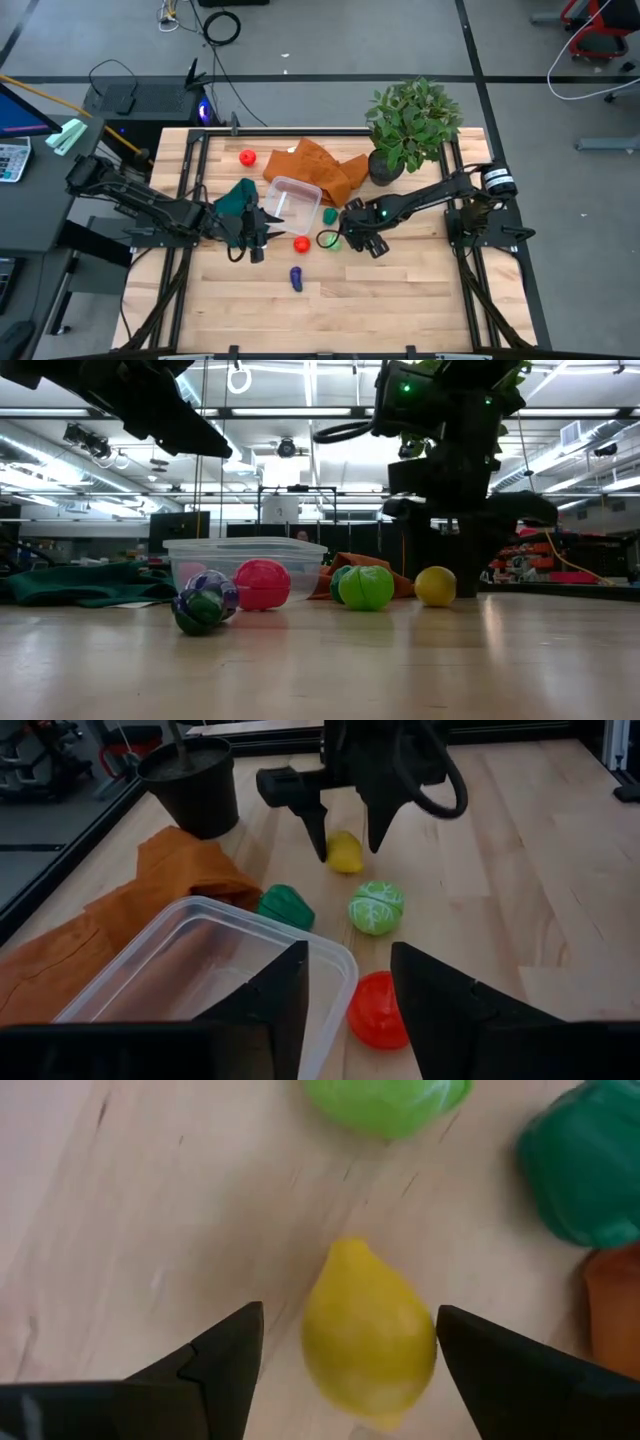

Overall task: Pick and placing Produce into tupperware
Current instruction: Put the yellow lemon into the transparent bin

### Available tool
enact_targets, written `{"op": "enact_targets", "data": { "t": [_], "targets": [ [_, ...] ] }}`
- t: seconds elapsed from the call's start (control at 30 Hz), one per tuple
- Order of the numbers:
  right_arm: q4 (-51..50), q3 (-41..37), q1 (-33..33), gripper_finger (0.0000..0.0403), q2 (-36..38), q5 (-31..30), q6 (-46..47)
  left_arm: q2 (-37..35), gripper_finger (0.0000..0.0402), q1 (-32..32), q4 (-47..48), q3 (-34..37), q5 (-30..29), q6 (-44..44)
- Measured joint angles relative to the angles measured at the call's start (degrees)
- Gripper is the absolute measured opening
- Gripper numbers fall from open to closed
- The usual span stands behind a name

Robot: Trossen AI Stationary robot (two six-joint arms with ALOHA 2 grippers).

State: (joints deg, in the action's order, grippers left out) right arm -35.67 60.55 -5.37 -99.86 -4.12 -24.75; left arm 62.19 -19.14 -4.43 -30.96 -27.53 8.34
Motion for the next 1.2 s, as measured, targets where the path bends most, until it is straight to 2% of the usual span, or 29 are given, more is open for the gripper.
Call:
{"op": "enact_targets", "data": {
  "t": [0.27, 0.73, 0.97, 1.2],
  "targets": [
    [0.0, 0.0, 0.0, 0.0247, -0.5, 0.0, -0.6, 0.0, 0.0155, 0.0, 0.2, 0.0, 0.0, 0.2],
    [-0.3, 0.1, 0.0, 0.0154, -0.5, -0.1, -0.8, 0.0, 0.0152, 0.0, 0.2, 0.0, 0.0, 1.1],
    [-0.8, 0.3, 0.0, 0.0154, -0.5, -0.2, -0.8, 0.0, 0.0141, 0.0, 0.2, 0.0, 0.0, 1.0],
    [-7.0, 6.6, 0.0, 0.0157, -0.5, -1.6, -0.7, 0.0, 0.0145, 0.0, 0.4, 0.0, 0.0, 1.0]
  ]
}}
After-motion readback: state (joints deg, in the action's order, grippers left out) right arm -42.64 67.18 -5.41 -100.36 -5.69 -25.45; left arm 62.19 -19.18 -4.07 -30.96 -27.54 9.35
